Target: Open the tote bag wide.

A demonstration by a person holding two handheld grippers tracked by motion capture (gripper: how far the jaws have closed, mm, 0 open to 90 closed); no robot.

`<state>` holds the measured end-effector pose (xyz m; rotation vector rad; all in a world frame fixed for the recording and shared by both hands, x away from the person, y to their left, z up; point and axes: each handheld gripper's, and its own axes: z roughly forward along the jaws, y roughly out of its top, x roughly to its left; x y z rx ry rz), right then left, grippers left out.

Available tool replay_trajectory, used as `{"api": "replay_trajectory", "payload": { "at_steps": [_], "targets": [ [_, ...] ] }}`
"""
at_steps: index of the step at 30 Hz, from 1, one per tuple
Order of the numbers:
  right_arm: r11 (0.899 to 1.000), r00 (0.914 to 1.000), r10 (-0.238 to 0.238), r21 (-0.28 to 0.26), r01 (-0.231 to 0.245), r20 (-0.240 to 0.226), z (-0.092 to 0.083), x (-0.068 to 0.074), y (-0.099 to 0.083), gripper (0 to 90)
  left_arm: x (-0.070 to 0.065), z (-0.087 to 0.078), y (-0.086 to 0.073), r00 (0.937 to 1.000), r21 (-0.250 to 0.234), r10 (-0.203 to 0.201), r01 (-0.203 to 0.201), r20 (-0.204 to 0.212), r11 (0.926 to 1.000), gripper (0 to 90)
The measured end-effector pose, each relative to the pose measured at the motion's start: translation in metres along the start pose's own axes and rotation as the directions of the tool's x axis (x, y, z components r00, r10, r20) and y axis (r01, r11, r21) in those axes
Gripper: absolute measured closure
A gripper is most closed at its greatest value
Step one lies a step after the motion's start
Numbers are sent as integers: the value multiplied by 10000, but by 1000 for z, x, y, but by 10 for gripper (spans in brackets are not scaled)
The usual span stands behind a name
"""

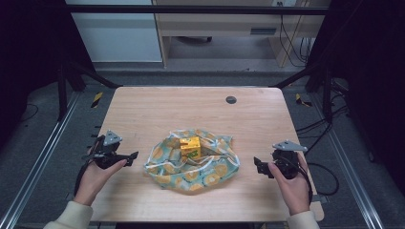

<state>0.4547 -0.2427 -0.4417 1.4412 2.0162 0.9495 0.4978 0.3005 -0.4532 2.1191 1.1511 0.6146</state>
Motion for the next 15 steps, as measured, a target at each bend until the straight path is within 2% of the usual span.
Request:
{"api": "replay_trajectory", "payload": {
  "at_steps": [2,5,8,10,11,13,15],
  "targets": [
    [9995,9998,97,293,-102,151,9,0,-1,98,3,3,-5,9999,173,-19,21,-148,9998,106],
    [9970,9994,248,724,-264,226,25,2,-5,108,6,4,-10,9995,166,-143,147,-270,9998,104],
    [9959,9989,68,902,-111,474,38,6,-11,128,6,3,-16,9991,185,-81,89,-414,9998,98],
    [9966,9985,-147,817,103,536,36,5,-12,128,7,3,-19,9986,275,98,-83,-520,9996,94],
    [9978,9981,-112,652,72,609,35,3,-13,128,8,2,-21,9988,275,62,-49,-485,9996,90],
    [9982,9980,-56,599,18,637,34,-1,-18,128,11,2,-25,9992,186,-235,241,-322,9995,87],
    [9966,9984,42,814,-87,561,36,-5,-26,128,13,1,-26,9990,100,-371,374,-267,9993,83]
  ]
}}
